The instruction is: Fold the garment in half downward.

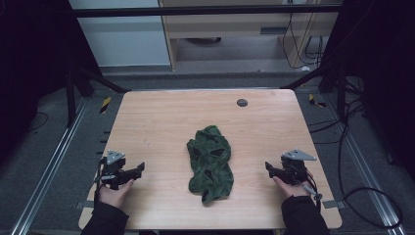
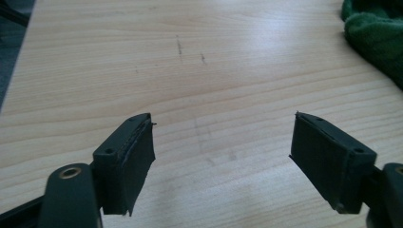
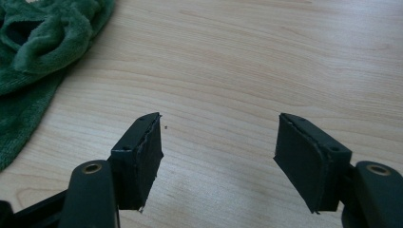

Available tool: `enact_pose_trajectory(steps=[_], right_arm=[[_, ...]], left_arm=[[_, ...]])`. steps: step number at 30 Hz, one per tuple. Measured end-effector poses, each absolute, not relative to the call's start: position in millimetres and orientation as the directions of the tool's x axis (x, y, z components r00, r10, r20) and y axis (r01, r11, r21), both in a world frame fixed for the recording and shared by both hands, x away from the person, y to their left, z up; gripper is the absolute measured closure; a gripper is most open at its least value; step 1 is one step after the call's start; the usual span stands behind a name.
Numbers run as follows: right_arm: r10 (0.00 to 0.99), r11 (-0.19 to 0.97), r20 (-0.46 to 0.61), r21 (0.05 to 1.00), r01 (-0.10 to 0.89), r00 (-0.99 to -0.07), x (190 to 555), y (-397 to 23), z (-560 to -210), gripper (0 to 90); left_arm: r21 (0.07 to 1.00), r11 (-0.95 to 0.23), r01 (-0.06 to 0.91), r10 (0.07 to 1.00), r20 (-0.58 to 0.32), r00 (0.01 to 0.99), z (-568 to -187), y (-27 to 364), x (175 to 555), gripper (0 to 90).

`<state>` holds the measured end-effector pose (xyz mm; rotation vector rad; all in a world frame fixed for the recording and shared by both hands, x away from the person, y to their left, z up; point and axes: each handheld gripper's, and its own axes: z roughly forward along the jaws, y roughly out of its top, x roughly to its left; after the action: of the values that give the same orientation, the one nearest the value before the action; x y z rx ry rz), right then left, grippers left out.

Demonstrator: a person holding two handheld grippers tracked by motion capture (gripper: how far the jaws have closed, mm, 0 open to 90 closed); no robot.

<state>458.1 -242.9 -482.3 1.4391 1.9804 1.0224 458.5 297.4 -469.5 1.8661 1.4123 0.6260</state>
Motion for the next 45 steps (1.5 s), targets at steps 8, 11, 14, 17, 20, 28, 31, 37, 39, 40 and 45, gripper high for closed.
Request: enact_pose_trajectory(steps=[8,11,14,17,20,28,31,37,39,40,45], right_arm=[[0.939,0.185,0.029,0.796,0.576,-0.342,454,-241,-481,36.8],[0.938,0.186,0.028,0.8,0.57,-0.345,453,-239,-479,38.1],[0.93,0.179,0.046,0.809,0.561,-0.364,453,-234,-475,39.3],[0.923,0.191,0.044,0.81,0.554,-0.383,454,-231,-472,41.8],[0.918,0.187,0.052,0.818,0.545,-0.393,455,-229,-467,43.6],[0.902,0.194,0.063,0.824,0.532,-0.426,461,-222,-455,49.5],[0.896,0.203,0.06,0.827,0.525,-0.44,466,-218,-450,51.1],[0.883,0.212,0.065,0.83,0.517,-0.466,476,-206,-441,53.1],[0.878,0.219,0.063,0.83,0.514,-0.475,479,-201,-439,53.4],[0.876,0.221,0.064,0.828,0.516,-0.479,481,-199,-438,53.8],[0.87,0.238,0.054,0.825,0.512,-0.491,490,-189,-434,55.6]], left_arm=[[0.759,-0.19,0.623,0.943,-0.037,0.332,-470,292,457,23.2],[0.763,-0.191,0.617,0.94,-0.037,0.338,-469,290,457,26.8],[0.78,-0.181,0.599,0.937,-0.049,0.346,-466,287,456,31.4],[0.784,-0.186,0.592,0.934,-0.046,0.354,-464,284,456,35.4],[0.795,-0.189,0.576,0.928,-0.048,0.37,-460,276,459,39.6],[0.8,-0.209,0.563,0.914,-0.045,0.403,-455,260,464,46.4],[0.807,-0.217,0.549,0.909,-0.038,0.416,-450,256,469,46.8],[0.822,-0.22,0.525,0.897,-0.04,0.439,-439,246,480,48.2],[0.825,-0.216,0.522,0.896,-0.046,0.443,-437,243,484,48.2],[0.826,-0.219,0.52,0.896,-0.041,0.442,-436,242,486,48.6],[0.824,-0.222,0.522,0.891,-0.047,0.452,-432,233,496,49.9]])
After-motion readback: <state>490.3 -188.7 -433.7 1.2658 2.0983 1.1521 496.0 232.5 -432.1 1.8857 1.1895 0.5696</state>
